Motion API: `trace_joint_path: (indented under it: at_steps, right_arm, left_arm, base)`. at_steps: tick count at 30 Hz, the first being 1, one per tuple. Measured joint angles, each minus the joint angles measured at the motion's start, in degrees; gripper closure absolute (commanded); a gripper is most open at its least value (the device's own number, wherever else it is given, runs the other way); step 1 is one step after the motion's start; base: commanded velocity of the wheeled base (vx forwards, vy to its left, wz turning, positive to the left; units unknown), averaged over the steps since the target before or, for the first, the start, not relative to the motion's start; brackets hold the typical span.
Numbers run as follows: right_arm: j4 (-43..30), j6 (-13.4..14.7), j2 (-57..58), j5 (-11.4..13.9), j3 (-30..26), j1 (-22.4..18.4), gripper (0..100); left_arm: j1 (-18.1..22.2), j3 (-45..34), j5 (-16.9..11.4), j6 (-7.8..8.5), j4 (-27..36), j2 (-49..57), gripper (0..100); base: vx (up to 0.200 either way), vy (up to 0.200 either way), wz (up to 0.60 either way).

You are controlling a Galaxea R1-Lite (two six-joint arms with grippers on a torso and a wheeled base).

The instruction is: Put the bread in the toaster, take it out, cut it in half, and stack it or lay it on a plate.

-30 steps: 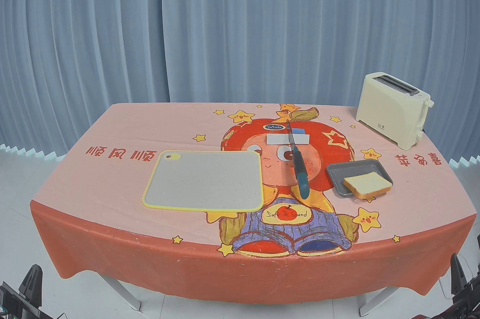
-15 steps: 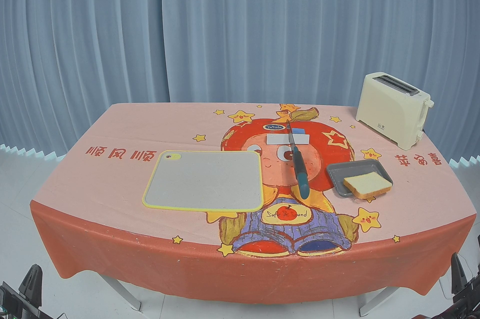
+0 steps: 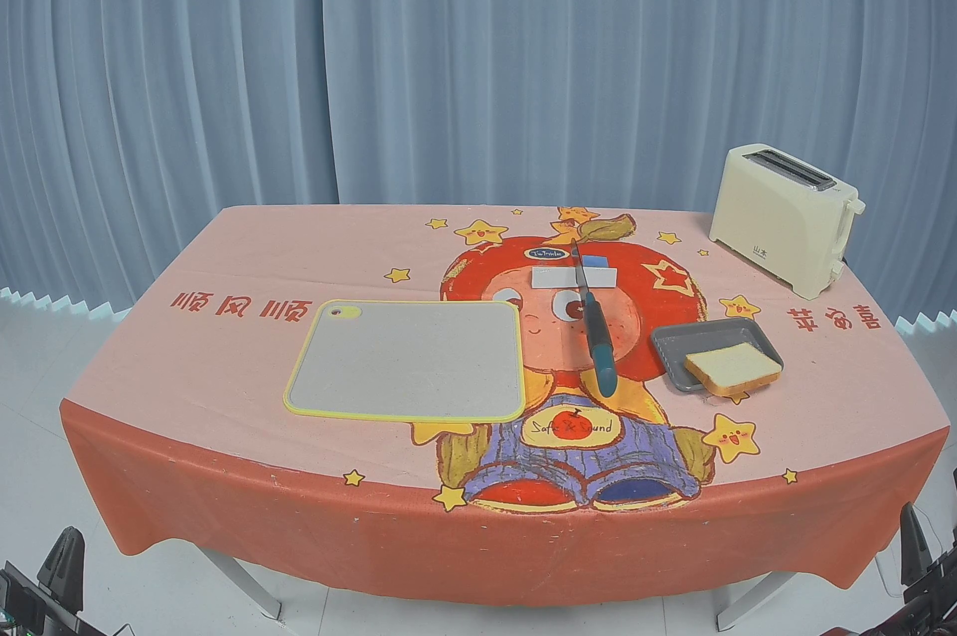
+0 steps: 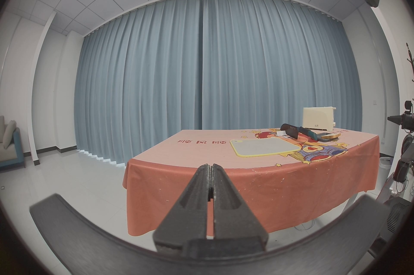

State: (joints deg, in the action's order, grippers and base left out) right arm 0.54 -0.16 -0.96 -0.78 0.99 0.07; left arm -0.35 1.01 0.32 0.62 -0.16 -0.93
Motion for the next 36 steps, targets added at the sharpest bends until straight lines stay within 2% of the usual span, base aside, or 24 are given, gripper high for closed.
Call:
trace_joint_path:
  at_steps: [9, 14, 20, 24, 29, 36]
  right_arm:
    - [-0.02, 0.0, 0.0, -0.01, -0.02, -0.02, 0]
    - [0.09, 0.62, 0.0, -1.32, 0.0, 0.0, 0]
    - [0.15, 0.29, 0.0, -1.0, 0.0, 0.0, 0]
    - [1.18, 0.98, 0.0, -1.79, 0.0, 0.0, 0]
    - [7.05, 0.8, 0.0, -3.35, 0.05, -0.02, 0]
    - [5.47, 0.18, 0.0, -3.97, 0.05, 0.0, 0]
  left_arm:
    - [0.02, 0.0, 0.01, 0.0, 0.0, 0.0, 100]
    - [0.0, 0.0, 0.0, 0.0, 0.0, 0.0, 100]
    - [0.0, 0.0, 0.0, 0.0, 0.0, 0.0, 100]
    - [0.02, 0.0, 0.01, 0.0, 0.02, 0.0, 100]
    - [-0.02, 0.0, 0.01, 0.0, 0.02, 0.0, 100]
    - [0.02, 0.0, 0.01, 0.0, 0.02, 0.0, 100]
  base:
    - [0.0, 0.0, 0.0]
    - [0.0, 0.0, 0.0]
    - [0.0, 0.0, 0.0]
    - [0.0, 0.0, 0.0]
    - [0.0, 0.0, 0.0]
    - [0.0, 0.0, 0.0]
